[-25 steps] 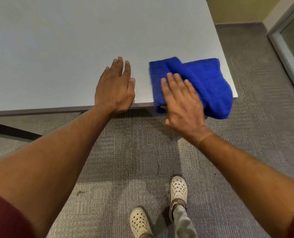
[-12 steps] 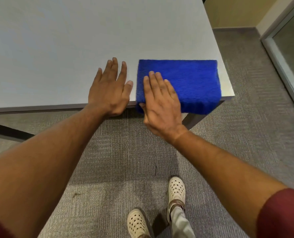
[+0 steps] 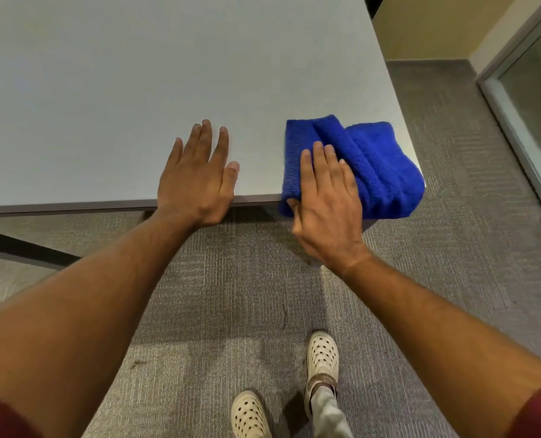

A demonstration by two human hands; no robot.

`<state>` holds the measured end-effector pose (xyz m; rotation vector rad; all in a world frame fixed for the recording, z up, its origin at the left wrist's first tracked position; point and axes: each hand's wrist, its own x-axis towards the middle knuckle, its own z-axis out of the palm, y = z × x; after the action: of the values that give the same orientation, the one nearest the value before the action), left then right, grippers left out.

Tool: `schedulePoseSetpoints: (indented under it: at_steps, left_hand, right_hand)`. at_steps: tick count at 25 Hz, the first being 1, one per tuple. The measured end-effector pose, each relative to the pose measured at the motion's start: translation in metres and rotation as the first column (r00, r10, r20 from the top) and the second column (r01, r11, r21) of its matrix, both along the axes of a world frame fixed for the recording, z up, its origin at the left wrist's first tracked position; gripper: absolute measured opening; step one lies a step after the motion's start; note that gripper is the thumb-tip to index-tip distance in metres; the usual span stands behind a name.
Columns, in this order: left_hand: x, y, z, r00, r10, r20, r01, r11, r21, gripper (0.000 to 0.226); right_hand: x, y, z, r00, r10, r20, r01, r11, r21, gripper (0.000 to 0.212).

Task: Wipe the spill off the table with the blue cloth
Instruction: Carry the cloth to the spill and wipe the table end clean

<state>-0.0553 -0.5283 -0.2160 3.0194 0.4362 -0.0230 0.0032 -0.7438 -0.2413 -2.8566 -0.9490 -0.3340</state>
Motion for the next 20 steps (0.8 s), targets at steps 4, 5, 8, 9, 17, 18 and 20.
schedulePoseSetpoints:
  at_steps: [4, 5, 8, 9, 17, 18, 20]
  left_hand:
    - [0.002, -0.003, -0.001, 1.0, 0.003, 0.021, -0.003, 1.0, 0.004, 0.065]
    - [0.001, -0.002, -0.001, 1.0, 0.005, 0.024, -0.005, 1.0, 0.003, 0.065]
    - [0.001, -0.001, -0.001, 1.0, 0.003, 0.024, -0.003, 1.0, 0.002, 0.066]
    - [0.001, -0.002, -0.001, 1.0, 0.0, 0.024, 0.0, 1.0, 0.001, 0.066]
    - [0.001, -0.002, 0.0, 1.0, 0.0, -0.01, 0.0, 1.0, 0.008, 0.069]
    - [0.002, -0.002, -0.001, 1.0, 0.003, -0.007, -0.003, 1.0, 0.012, 0.07]
    - [0.002, -0.002, -0.002, 1.0, 0.008, 0.006, -0.008, 1.0, 0.015, 0.069]
  right_hand:
    - [-0.02, 0.041, -0.001, 0.998, 0.07, -0.001, -0.07, 0.997, 0.029, 0.076]
    - [-0.023, 0.049, 0.0, 0.996, 0.092, -0.006, -0.092, 0.995, 0.042, 0.075]
    - [-0.023, 0.051, -0.001, 0.989, 0.146, 0.02, -0.147, 0.988, 0.052, 0.072]
    - [-0.02, 0.044, -0.001, 0.987, 0.158, 0.027, -0.159, 0.986, 0.049, 0.071]
    - [0.001, -0.009, 0.004, 0.998, -0.054, -0.042, 0.054, 0.999, -0.002, 0.075]
    - [-0.001, -0.004, 0.005, 0.997, -0.059, -0.055, 0.059, 0.998, 0.001, 0.074]
    - [-0.009, 0.014, 0.006, 0.998, -0.029, -0.051, 0.029, 1.0, 0.006, 0.074]
